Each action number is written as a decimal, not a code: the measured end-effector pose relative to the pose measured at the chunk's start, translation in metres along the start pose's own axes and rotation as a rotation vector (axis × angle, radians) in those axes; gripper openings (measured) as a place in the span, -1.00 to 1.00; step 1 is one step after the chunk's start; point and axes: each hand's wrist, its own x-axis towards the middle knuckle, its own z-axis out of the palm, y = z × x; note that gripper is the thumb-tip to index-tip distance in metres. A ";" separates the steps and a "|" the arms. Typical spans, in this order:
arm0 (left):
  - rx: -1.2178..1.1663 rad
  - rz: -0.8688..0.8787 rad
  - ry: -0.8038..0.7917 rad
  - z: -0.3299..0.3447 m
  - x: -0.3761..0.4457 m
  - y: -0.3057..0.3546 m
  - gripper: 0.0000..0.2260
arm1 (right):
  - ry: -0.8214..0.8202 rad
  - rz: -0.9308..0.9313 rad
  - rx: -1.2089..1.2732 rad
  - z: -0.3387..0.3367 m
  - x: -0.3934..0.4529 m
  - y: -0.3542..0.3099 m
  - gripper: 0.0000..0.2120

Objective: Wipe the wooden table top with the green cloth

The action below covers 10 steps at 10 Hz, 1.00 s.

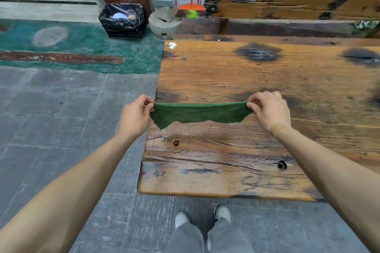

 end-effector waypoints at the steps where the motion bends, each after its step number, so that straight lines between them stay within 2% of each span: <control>1: 0.039 -0.038 -0.018 0.007 -0.012 -0.012 -0.93 | -0.039 0.026 0.003 0.016 -0.012 0.001 -0.87; 3: 0.068 -0.065 -0.134 0.030 -0.058 -0.053 -0.93 | -0.153 -0.002 -0.044 0.066 -0.061 0.011 -0.88; 4: 0.079 -0.028 -0.249 0.043 -0.091 -0.078 -0.93 | -0.306 -0.102 -0.197 0.089 -0.095 0.024 -0.86; 5: 0.079 -0.021 -0.306 0.049 -0.109 -0.090 -0.94 | -0.377 -0.148 -0.234 0.099 -0.113 0.029 -0.84; 6: 0.165 0.055 -0.392 0.057 -0.133 -0.110 -0.95 | -0.471 -0.191 -0.279 0.110 -0.139 0.032 -0.82; 8: 0.378 0.110 -0.559 0.066 -0.162 -0.126 -0.86 | -0.620 -0.238 -0.375 0.123 -0.164 0.028 -0.78; 9: 0.443 0.118 -0.595 0.069 -0.171 -0.128 -0.82 | -0.646 -0.253 -0.397 0.127 -0.169 0.027 -0.78; 10: 0.461 0.098 -0.532 0.072 -0.172 -0.132 -0.81 | -0.646 -0.199 -0.399 0.132 -0.169 0.031 -0.77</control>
